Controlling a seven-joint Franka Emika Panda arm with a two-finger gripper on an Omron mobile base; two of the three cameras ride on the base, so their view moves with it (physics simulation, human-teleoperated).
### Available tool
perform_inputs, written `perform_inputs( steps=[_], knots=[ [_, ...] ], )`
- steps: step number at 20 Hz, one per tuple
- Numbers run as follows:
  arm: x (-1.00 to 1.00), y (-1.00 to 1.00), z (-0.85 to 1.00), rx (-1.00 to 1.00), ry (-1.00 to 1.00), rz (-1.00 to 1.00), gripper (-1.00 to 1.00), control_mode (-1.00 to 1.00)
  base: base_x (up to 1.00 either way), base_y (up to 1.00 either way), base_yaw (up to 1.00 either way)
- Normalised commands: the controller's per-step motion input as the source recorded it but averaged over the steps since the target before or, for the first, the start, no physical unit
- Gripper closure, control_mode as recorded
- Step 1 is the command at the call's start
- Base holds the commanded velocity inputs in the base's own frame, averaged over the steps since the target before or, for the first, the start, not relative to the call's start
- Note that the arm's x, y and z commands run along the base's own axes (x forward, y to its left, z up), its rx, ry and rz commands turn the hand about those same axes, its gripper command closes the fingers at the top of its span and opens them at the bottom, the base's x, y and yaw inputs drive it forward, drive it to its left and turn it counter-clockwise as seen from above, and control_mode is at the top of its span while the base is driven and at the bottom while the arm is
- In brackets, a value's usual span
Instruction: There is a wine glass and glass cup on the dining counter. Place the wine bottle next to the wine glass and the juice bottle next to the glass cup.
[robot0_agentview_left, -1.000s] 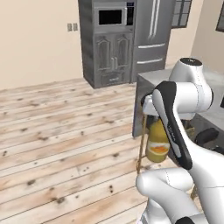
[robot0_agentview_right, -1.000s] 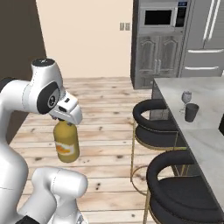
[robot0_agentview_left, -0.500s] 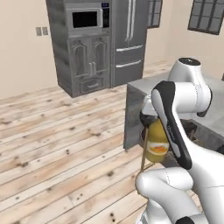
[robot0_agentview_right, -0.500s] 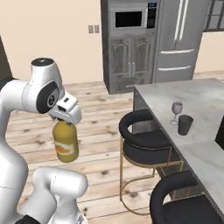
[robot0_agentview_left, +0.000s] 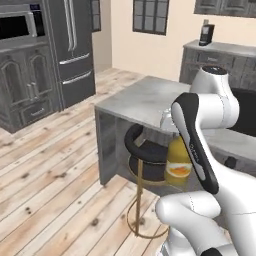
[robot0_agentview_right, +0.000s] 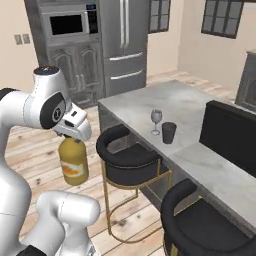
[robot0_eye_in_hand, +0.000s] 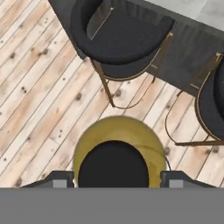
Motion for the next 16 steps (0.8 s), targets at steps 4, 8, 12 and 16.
perform_inputs(
  steps=[4,8,12,16],
  knots=[
    [0.00,0.00,0.00,0.00,0.00,0.00,1.00,1.00,0.35,0.21,-0.62],
    [0.00,0.00,0.00,0.00,0.00,0.00,1.00,1.00,0.31,0.19,-0.62],
    [0.00,0.00,0.00,0.00,0.00,0.00,1.00,1.00,0.34,0.18,-0.57],
    [0.00,0.00,0.00,0.00,0.00,0.00,1.00,1.00,0.33,0.17,-0.39]
  ],
)
